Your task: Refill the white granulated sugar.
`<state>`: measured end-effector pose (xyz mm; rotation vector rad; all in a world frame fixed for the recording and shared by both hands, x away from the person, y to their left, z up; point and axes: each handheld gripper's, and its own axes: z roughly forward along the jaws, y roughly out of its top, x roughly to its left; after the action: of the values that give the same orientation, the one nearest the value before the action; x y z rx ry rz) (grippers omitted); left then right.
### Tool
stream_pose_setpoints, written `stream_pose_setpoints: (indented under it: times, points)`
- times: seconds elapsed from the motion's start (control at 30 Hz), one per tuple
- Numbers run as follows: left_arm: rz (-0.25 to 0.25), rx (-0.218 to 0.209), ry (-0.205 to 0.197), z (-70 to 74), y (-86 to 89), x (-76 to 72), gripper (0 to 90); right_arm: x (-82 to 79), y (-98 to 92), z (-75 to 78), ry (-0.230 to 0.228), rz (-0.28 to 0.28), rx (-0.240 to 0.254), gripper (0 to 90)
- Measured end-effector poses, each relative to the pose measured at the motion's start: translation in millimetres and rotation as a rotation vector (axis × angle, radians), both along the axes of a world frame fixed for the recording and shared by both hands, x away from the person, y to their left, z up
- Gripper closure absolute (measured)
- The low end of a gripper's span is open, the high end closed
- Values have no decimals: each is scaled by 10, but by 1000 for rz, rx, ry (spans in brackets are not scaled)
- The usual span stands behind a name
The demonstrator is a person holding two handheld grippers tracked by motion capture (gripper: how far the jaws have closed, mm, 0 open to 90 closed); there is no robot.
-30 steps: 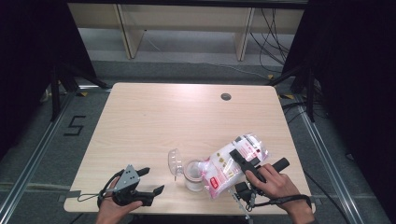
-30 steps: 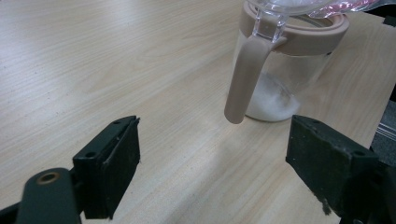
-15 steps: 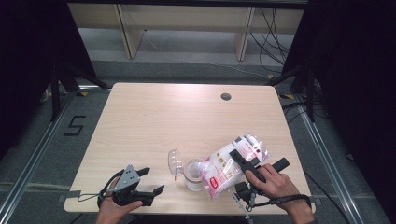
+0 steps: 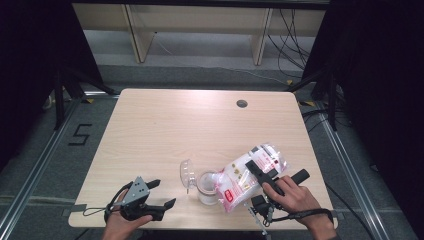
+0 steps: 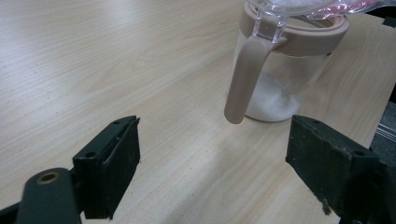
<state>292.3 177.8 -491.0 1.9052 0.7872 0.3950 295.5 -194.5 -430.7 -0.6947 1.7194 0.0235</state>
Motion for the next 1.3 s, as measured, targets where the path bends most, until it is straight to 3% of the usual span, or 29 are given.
stream_pose_setpoints:
  times: [0.87,0.93,1.0,1.07,1.17,1.23,1.3]
  points:
    - [5,-5,3,-2,-3,1,170,-3,9,14,1,-5,-19,622]
    - [-13,16,-19,6,10,15,170,-4,12,20,1,-4,-19,623]
    - [5,-3,2,1,-1,0,170,-8,14,18,3,-7,-15,623]
    - [-3,12,-15,6,9,11,170,-8,13,12,-3,-4,-6,623]
    - [4,-3,2,1,0,0,171,-7,16,15,-4,-2,-8,623]
    - [-7,17,-18,9,11,11,170,-5,16,17,2,-5,-9,623]
    - [6,6,-3,5,4,1,170,-5,16,19,4,-6,-13,623]
